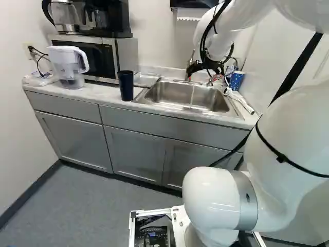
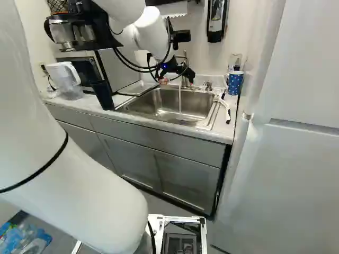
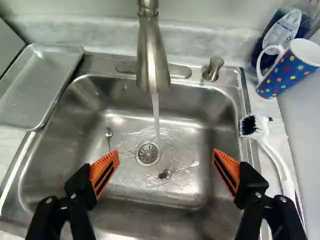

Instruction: Rinse the cup and place it in the tray

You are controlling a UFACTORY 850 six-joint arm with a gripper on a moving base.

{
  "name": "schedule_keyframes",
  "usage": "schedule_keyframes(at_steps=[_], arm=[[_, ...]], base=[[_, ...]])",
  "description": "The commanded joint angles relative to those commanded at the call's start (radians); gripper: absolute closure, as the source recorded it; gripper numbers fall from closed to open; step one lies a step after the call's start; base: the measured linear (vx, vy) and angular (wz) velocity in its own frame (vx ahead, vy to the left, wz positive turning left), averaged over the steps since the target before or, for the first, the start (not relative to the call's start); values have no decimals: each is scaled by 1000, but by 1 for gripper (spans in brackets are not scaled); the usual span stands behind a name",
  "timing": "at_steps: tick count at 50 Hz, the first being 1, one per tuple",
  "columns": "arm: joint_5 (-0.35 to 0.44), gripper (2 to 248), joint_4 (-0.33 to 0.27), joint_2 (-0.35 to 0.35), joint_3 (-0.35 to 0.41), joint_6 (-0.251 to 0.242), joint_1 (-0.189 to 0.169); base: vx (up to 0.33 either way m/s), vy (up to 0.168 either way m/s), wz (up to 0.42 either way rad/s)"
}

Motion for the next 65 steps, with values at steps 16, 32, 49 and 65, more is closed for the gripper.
schedule_keyframes(at_steps=[16, 32, 49, 65], arm=[[-84, 3, -8, 0, 0, 0, 0], [-84, 3, -8, 5, 4, 0, 13], [-84, 3, -8, 23, 21, 0, 70], [-84, 3, -8, 36, 33, 0, 130]], base=[[0, 0, 0], [0, 0, 0], [0, 0, 0], [0, 0, 0]])
